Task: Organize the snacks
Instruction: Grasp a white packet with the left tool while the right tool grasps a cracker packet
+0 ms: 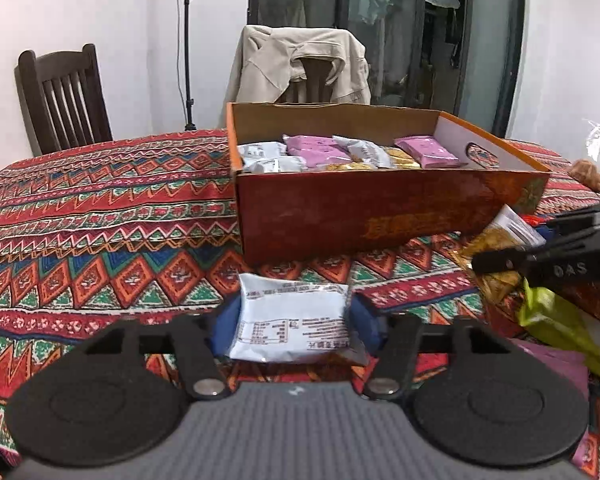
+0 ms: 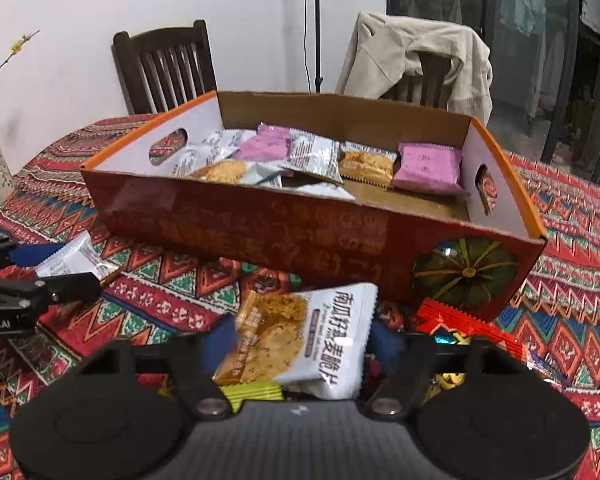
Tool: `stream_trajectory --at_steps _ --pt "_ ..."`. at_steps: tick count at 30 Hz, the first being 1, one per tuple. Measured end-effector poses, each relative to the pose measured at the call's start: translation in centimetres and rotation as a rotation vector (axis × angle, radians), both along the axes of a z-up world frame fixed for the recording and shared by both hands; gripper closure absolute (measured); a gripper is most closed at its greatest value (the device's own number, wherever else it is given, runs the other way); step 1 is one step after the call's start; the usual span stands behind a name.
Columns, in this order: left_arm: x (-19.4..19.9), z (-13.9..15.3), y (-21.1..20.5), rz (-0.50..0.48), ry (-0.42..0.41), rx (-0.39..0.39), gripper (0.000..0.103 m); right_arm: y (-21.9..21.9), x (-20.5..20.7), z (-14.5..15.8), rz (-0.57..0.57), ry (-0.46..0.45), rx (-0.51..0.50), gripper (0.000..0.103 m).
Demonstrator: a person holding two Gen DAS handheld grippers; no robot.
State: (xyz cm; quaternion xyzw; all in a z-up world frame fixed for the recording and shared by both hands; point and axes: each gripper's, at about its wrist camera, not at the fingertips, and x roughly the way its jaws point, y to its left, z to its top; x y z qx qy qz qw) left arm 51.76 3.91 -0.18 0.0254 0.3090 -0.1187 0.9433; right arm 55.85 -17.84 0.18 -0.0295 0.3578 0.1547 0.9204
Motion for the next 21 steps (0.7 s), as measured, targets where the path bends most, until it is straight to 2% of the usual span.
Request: stream_trajectory --at_steps 2,6,10,16,21 --pt "-0.3 0.1 -0.2 -0.008 0.002 0.001 0.05 0.2 -0.2 0.2 0.039 -0.001 0.012 0.076" --pt "-1.0 1.1 -0.8 0.014 -0.002 0.026 0.051 0.7 -0.7 1.0 0.065 -0.032 0.02 0.089" --pt "-4.3 4.2 -0.5 0.02 -0.05 -0.046 0.051 0.2 -3.3 4.3 0.079 -0.119 0.077 0.09" --pt "-13.7 8.8 -0.7 0.017 -0.161 -0.15 0.05 -2.5 -11.6 9.5 0.084 -0.279 0.118 0.09" --pt "-21.6 9.2 -2.2 0.025 -0.173 -0.233 0.049 -5.2 -19.9 9.4 0.099 -0.271 0.156 0.09"
